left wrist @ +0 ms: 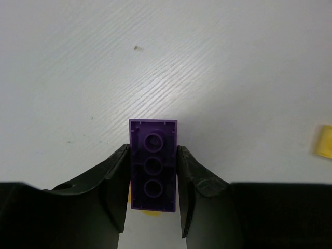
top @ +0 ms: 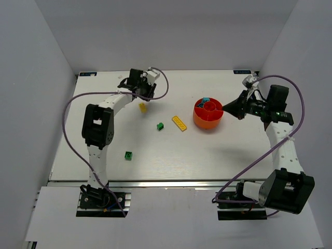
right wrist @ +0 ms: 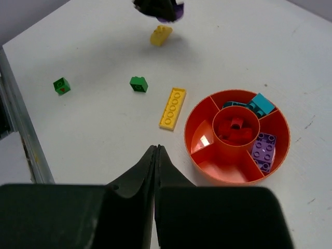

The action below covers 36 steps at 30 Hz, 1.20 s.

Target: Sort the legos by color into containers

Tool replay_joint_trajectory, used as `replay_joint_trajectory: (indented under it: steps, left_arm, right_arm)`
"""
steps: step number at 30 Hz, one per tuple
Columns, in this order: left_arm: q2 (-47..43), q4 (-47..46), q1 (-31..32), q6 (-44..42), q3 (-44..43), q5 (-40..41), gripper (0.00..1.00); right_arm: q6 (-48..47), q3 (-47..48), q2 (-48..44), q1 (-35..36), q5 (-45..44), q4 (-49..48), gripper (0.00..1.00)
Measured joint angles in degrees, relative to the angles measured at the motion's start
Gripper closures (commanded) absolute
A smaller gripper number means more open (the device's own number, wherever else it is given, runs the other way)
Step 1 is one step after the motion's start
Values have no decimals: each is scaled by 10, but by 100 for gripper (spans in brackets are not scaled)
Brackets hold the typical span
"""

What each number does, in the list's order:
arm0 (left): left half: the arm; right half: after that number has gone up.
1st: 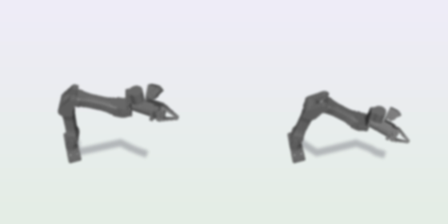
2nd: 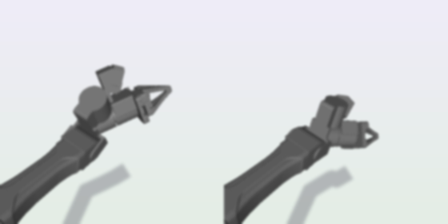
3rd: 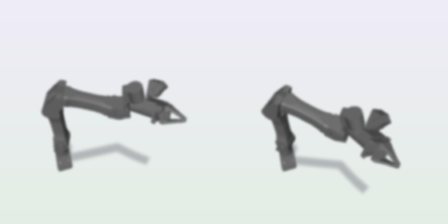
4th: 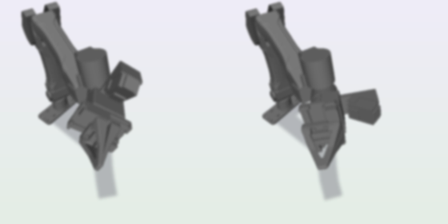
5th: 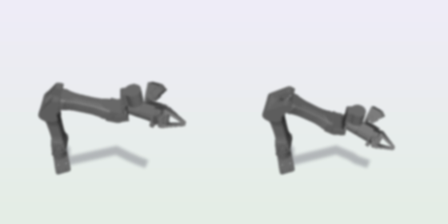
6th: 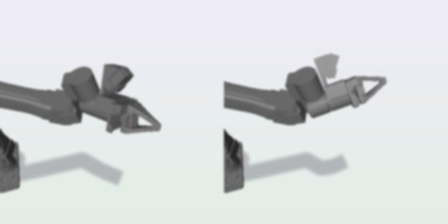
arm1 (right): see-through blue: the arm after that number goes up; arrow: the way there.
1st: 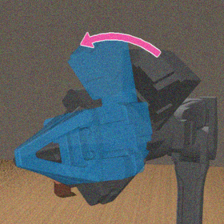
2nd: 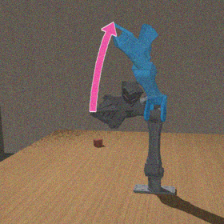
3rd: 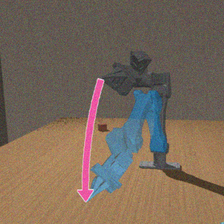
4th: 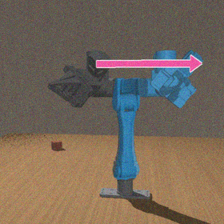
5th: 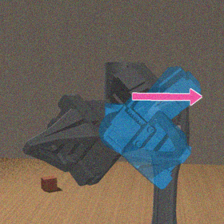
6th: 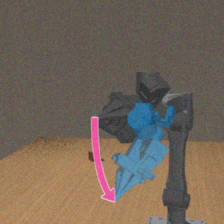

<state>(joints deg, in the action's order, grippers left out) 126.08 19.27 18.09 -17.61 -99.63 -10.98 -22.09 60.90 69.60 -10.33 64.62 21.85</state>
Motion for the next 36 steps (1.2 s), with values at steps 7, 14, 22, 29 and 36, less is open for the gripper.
replay_joint_trajectory:
  steps: [7, 14, 22, 29, 36]
  left_arm:
    - [-286, -99, 18, 78, 156, -193, 78]
    - [-515, -218, 52, 160, 395, -305, 78]
    - [-554, -184, 77, 165, 541, -268, 78]
    - [-612, -179, 93, 141, 555, -203, 77]
    - [-623, -172, 101, 125, 567, -160, 77]
  right_arm:
    - [92, 19, 73, 115, -83, -30, 57]
    - [153, 70, 172, 213, -75, -40, 11]
    - [237, 158, 228, 296, -51, -69, 40]
    - [328, 224, 315, 374, -77, -57, 42]
    - [405, 221, 333, 419, -74, -63, 39]
